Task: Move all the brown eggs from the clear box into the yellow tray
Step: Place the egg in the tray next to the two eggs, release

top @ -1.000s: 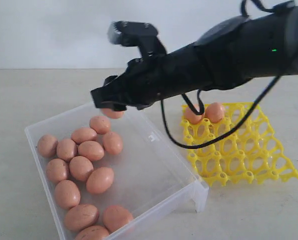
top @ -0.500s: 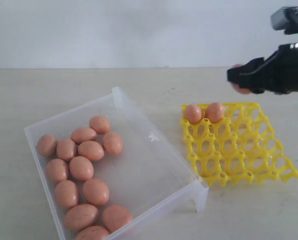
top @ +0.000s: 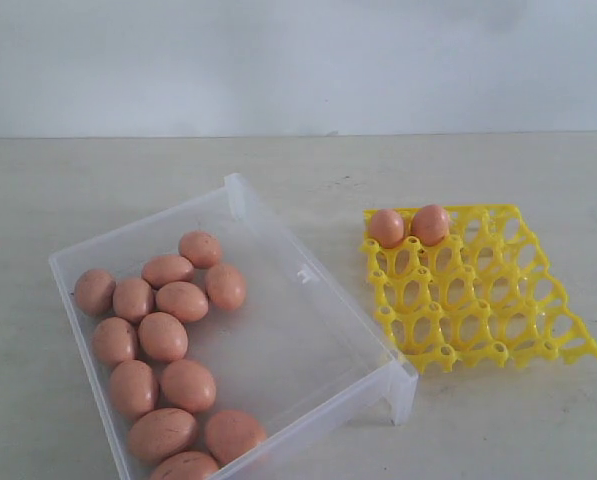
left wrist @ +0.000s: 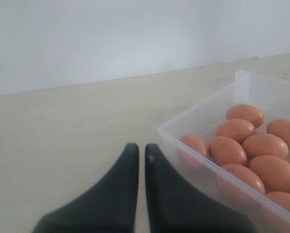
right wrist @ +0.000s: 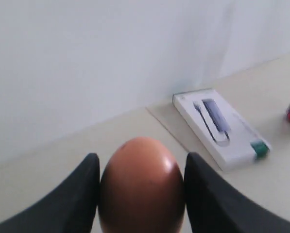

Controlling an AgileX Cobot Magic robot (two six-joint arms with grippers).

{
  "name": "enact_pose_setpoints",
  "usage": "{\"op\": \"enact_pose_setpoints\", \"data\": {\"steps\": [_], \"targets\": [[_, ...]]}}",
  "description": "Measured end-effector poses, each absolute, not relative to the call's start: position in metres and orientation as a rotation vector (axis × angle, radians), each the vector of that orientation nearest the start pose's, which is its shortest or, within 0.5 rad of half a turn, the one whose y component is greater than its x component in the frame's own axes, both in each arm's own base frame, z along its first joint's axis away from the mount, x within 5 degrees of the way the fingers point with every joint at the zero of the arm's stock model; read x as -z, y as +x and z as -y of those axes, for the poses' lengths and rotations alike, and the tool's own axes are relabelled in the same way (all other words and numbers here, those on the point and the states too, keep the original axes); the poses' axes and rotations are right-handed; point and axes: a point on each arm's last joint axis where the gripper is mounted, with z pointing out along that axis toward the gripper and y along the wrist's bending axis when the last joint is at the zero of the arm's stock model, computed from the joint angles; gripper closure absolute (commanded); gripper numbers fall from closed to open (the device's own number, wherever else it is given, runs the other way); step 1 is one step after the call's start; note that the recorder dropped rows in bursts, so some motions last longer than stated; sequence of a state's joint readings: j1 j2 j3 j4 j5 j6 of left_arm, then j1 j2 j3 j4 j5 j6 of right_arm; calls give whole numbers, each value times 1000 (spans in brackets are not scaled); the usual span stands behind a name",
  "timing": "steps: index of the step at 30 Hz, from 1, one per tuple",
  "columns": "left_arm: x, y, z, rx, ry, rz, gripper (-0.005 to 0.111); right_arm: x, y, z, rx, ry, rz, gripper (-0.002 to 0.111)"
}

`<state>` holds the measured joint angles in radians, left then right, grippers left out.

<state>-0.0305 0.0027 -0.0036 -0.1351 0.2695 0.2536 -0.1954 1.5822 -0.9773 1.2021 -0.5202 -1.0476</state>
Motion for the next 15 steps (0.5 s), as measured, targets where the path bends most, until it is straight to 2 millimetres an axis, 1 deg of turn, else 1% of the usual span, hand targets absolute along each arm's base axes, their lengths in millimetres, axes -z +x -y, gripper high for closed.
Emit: {"op": "enact_pose_setpoints", "data": {"steps": [3,6,8,9,10,12,15], "targets": [[-190,55,5,-36,161,-1742,103,-289,340,104,361,599,-1607,108],[-190,55,5,-36,161,-1742,103,-301,346,95,78,662,-1423,108],[-190,55,5,-36,161,-1742,103,-311,350,86,-114,628,-1321,108],[-190,55,5,-36,161,-1742,103,-315,352,80,-180,563,-1298,108],[-190,55,5,-36,161,-1742,103,-322,353,72,-285,507,-1255,108],[-190,55,5,-36,161,-1742,103,-328,353,54,-424,328,-1250,108],[-190,55,5,-36,161,-1742,103,-330,349,27,-634,79,-1284,108]]}}
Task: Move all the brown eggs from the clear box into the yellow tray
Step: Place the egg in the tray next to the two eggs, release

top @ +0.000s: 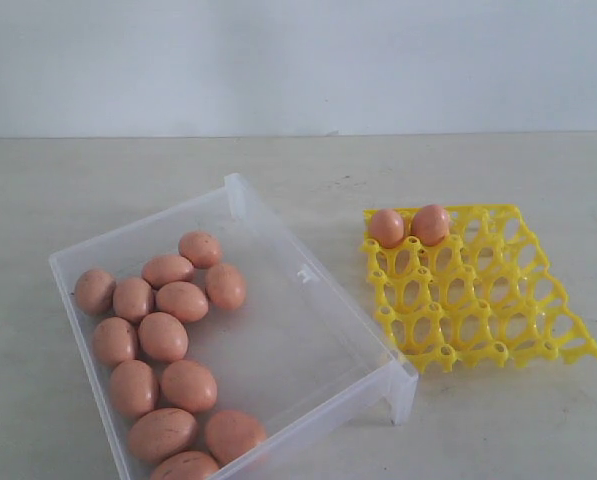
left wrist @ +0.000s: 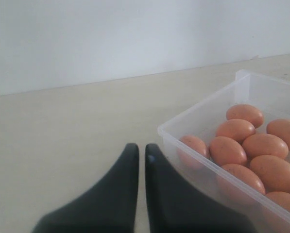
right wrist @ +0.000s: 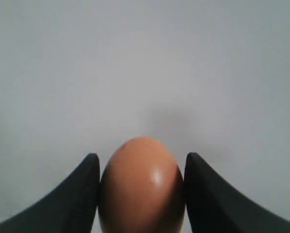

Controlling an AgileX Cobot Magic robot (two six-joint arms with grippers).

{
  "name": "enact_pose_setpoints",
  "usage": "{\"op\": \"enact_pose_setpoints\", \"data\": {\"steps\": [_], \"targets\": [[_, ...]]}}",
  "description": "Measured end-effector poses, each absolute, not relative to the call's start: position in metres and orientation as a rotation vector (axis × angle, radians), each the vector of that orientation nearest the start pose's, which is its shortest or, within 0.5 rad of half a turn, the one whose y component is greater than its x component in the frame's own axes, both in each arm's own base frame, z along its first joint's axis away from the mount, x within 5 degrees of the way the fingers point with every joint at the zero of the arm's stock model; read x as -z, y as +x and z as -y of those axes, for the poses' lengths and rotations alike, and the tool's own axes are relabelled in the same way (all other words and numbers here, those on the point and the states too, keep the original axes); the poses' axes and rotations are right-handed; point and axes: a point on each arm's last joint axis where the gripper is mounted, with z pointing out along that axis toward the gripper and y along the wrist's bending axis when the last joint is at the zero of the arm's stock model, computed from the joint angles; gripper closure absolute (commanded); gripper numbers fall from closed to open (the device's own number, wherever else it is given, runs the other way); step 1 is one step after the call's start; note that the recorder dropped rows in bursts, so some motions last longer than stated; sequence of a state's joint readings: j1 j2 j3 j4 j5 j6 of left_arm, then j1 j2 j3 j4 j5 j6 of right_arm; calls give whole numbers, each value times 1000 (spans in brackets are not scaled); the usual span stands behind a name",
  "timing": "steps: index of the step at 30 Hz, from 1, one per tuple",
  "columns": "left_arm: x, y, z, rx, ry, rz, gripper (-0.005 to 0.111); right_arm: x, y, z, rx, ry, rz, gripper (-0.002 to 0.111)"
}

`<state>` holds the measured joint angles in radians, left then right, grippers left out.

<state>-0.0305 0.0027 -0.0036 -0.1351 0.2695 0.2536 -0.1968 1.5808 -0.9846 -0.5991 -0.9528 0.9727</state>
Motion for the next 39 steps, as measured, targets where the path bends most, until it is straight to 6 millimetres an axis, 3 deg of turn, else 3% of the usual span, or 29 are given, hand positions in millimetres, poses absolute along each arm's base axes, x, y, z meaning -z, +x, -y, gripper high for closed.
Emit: {"op": "enact_pose_setpoints", "data": {"steps": [4,8,16,20,28,31,39], "targets": [[-190,55,5,-36,161,-1742,103,-321,340,2,-848,-166,-1356,108],[-190,55,5,-36,161,-1742,103,-299,346,0,-1019,-166,-1411,108],[-190,55,5,-36,161,-1742,103,-216,371,44,-1070,79,-1601,108],[-190,55,5,-36,161,-1742,103,-176,371,61,-1042,70,-1727,108],[-190,55,5,-36,161,-1742,103,-142,370,38,-939,-233,-1872,108],[-190,55,5,-36,161,-1742,103,-129,372,35,-857,-258,-1961,108],[-190,55,5,-36,161,-1742,103,-123,375,41,-714,-282,-2005,108]]}}
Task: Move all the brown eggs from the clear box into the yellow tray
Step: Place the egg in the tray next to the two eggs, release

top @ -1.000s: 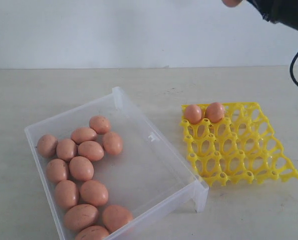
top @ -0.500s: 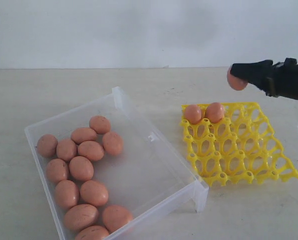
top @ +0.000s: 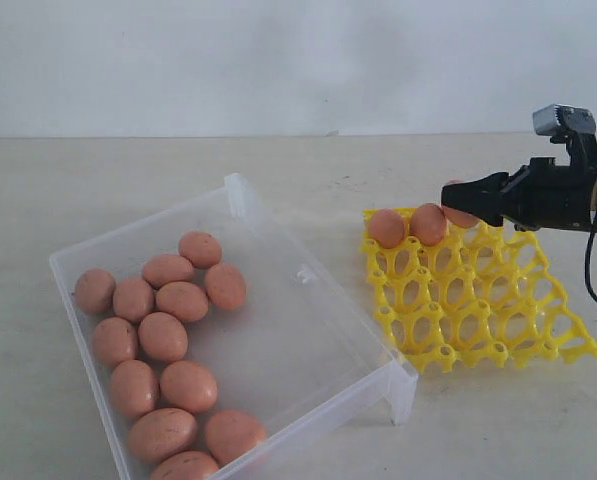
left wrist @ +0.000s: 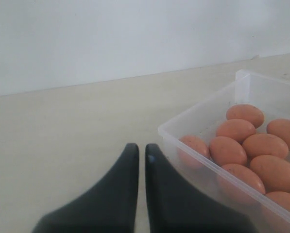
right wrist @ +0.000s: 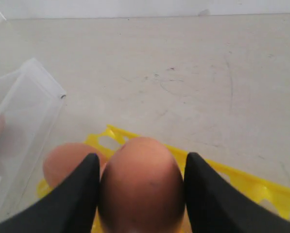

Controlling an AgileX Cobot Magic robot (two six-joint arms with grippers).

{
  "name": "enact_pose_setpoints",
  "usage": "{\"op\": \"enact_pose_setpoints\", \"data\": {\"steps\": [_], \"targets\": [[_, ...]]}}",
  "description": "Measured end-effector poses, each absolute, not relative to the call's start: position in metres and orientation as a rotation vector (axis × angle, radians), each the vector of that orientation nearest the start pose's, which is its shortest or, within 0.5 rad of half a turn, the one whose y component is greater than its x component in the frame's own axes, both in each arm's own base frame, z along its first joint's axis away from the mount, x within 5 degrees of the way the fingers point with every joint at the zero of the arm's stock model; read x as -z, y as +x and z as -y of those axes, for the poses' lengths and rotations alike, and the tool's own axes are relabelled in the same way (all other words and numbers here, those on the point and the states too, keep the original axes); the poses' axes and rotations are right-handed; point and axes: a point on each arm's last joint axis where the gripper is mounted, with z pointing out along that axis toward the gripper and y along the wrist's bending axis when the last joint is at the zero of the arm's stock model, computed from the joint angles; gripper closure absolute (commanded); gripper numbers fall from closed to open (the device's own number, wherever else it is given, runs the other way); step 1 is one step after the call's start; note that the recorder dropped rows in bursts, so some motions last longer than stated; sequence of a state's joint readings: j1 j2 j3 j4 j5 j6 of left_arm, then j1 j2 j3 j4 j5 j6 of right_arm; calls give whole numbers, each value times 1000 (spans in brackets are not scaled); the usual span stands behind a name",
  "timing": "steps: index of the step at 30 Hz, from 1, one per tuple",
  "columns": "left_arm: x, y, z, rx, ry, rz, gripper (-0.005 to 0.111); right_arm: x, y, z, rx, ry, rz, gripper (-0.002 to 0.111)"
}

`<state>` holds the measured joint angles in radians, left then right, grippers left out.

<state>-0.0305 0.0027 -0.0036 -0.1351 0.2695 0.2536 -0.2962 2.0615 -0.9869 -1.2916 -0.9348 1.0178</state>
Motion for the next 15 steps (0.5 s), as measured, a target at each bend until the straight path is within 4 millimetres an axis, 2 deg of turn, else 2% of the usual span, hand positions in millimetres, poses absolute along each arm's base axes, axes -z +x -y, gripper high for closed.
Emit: {"op": "enact_pose_setpoints", "data": {"steps": [9,12,14,15], "targets": [[-190,55,5,-36,161,-1742,103,-117,376,46,-636,-254,-2061,106],[-190,55,5,-36,161,-1742,103,-116,376,46,-637,-247,-2065,91],[-190,55,5,-36,161,-1742,103,-113,376,46,-640,-245,-2070,76],[-190,55,5,-36,161,-1742,103,-111,376,46,-645,-243,-2076,64]]}}
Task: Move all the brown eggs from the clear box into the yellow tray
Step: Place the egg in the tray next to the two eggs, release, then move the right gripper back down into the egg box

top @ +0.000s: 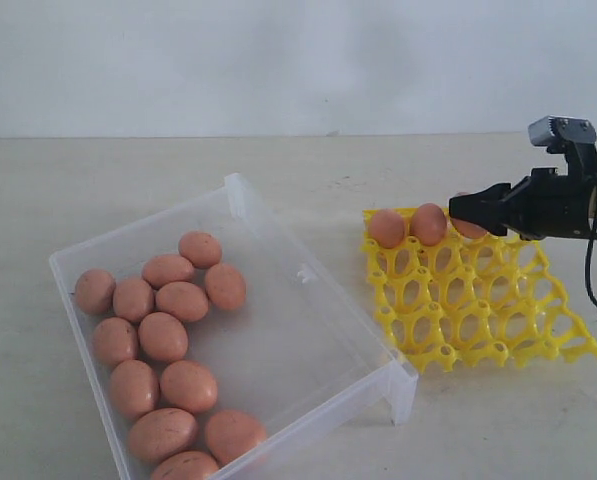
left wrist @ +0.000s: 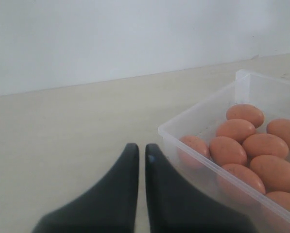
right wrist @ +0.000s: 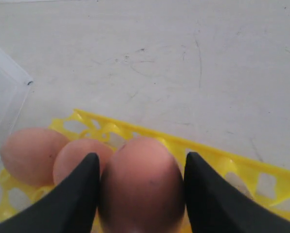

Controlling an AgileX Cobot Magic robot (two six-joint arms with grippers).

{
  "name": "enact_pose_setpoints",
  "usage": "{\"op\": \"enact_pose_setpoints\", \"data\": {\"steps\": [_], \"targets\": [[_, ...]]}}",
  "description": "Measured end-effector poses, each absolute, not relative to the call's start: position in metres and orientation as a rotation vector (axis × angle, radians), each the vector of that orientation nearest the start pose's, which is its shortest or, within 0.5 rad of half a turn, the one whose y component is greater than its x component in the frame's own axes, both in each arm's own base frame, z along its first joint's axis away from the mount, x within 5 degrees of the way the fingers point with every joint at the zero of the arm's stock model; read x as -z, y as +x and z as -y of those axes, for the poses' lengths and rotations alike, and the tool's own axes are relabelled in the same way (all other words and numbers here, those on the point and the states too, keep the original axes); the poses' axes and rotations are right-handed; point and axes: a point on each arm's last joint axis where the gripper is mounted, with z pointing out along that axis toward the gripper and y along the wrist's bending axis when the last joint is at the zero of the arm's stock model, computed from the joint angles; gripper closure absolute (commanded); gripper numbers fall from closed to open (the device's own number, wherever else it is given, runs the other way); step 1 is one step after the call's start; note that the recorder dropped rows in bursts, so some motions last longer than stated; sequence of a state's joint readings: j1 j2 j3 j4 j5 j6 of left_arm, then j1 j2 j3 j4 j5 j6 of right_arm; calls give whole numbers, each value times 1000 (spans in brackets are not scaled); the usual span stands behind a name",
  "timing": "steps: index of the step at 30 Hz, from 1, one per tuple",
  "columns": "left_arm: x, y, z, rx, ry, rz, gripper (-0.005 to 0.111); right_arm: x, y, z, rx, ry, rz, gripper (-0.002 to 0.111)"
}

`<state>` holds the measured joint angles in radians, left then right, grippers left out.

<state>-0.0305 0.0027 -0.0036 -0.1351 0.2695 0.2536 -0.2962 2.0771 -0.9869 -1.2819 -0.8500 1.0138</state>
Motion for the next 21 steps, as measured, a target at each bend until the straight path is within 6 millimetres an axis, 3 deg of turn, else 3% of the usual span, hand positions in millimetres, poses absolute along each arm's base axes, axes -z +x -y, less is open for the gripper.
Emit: {"op": "enact_pose_setpoints", "data": {"steps": [2,8,14,19,21], "targets": [[-190,55,5,-36,161,-1742,103,-108,375,46,-657,-244,-2091,57],[-190,55,5,-36,161,-1742,103,-115,377,44,-709,-214,-2024,55],[-190,55,5,-36,161,-1742,103,-167,378,43,-673,-231,-1854,58],[-190,55,5,-36,161,-1742,103,-194,370,38,-720,-246,-1839,108],[-190,55,5,-36,161,-1742,103,-204,364,33,-757,-292,-1844,108]]}}
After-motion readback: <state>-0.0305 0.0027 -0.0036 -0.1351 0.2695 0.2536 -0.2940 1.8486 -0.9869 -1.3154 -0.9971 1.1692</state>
